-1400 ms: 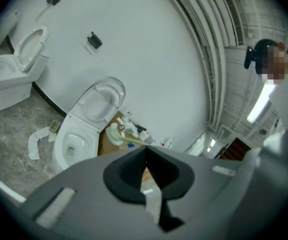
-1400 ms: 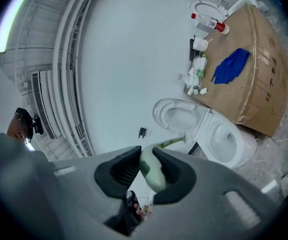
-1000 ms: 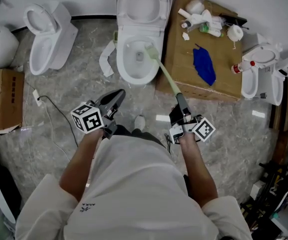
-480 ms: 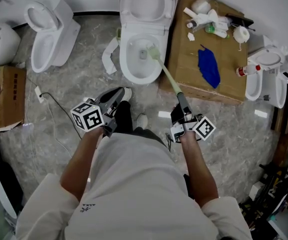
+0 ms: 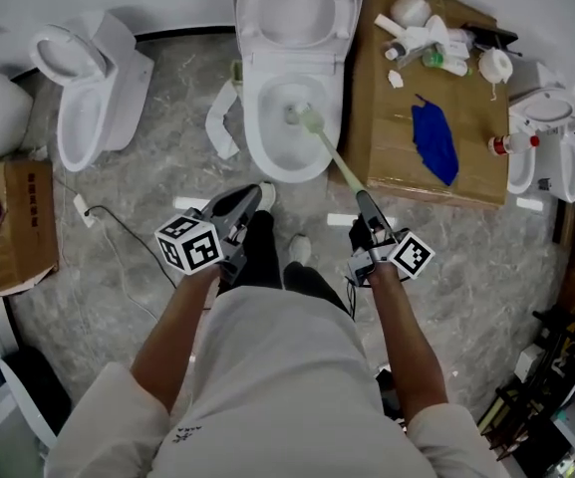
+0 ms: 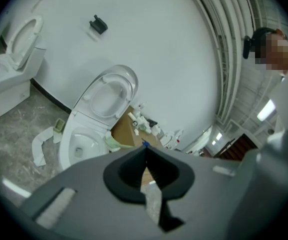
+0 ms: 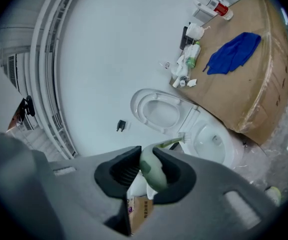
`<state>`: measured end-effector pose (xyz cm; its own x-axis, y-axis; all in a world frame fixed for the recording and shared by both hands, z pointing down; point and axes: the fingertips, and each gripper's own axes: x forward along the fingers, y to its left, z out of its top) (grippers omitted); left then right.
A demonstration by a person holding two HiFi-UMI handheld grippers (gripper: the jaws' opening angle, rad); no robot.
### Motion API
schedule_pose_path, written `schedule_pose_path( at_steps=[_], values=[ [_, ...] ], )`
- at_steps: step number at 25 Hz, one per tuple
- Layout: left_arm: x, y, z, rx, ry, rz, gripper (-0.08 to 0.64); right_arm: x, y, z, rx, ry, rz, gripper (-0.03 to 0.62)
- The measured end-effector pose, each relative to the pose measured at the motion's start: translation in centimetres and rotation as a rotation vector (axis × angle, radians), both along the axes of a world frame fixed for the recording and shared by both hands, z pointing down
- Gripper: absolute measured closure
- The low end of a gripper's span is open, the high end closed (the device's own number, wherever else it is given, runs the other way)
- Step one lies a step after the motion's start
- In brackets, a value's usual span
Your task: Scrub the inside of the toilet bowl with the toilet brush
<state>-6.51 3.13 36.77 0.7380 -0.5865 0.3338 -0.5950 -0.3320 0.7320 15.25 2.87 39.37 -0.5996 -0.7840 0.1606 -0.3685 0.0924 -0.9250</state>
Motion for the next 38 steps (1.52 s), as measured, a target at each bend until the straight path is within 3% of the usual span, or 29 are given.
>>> schedule_pose_path(
  at_steps=[10, 15, 32, 38],
  values=[
    [-1.3, -5.5, 5.7, -0.039, -0.03, 0.109, 0.568, -4.4, -5.8, 6.7, -0.069, 0.089, -0.027, 0.528],
    [-1.8, -8.3, 8.5, -0.049, -0.042, 0.145, 0.568, -5.4, -7.6, 10.9, -0.159, 0.152, -0.03, 0.528],
    [-2.9, -13.8, 15.0, -0.087, -0.058, 0.222, 0.566, -5.1, -14.4, 23.6, -0.285, 0.58, -0.246, 0.531],
    [-3.8, -13.8, 15.9, -0.11, -0.071, 0.239, 0.566, -5.9, -16.3, 26.4, -0.318, 0.667, -0.317, 0.531]
  ],
)
